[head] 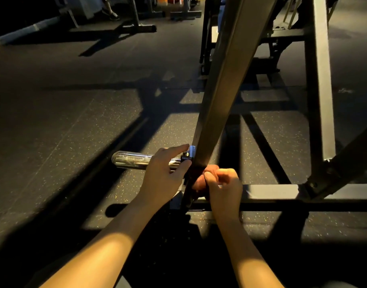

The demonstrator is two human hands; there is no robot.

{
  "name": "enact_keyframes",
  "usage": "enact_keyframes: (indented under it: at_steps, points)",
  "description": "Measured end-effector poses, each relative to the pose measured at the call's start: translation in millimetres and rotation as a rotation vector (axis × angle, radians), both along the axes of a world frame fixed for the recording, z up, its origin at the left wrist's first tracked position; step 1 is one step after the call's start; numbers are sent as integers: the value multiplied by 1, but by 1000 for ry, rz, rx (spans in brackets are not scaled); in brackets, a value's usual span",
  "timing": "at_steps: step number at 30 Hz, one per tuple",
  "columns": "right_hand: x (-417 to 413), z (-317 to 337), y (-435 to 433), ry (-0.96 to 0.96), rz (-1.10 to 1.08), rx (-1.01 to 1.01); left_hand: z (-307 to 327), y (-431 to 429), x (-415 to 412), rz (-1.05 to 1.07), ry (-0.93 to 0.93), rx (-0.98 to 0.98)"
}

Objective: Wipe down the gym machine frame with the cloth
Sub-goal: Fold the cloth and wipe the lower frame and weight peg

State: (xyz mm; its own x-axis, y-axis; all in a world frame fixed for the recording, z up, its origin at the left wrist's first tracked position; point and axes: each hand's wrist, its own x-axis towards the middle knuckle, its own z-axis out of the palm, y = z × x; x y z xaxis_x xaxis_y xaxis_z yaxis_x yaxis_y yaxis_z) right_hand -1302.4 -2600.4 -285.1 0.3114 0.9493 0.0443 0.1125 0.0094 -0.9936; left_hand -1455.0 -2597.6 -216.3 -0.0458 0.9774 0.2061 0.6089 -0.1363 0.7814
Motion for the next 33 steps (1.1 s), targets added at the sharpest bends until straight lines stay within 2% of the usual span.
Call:
enact_keyframes:
  at_steps: [5, 7, 9, 12, 13, 21, 27, 30, 33]
  points:
    - [-5, 33, -9, 171, -115, 188, -1, 8, 11, -39, -39, 4]
    - [-17, 27, -10, 136, -66, 179, -2, 8, 13, -33, -70, -6]
    - [-28, 0, -9, 33, -48, 66, -4, 10, 13, -4, -79, -23]
    - [-30, -36, -10, 165, -83, -274, -8, 15, 10, 11, -87, -19]
    - [-30, -44, -11, 232, -96, -327, -10, 15, 8, 5, -84, -21]
    - [-17, 0, 6, 446, -194, -210, -15, 13, 7, 21, 18, -24]
    - [-29, -37, 0, 524, -124, -459, -18, 14, 22, 124, -47, 54]
    - [-30, -28, 4, 548, -118, -498, -20, 16, 18, 130, -71, 53]
    - [-27, -9, 5, 540, -177, -348, -17, 17, 17, 135, -98, 46]
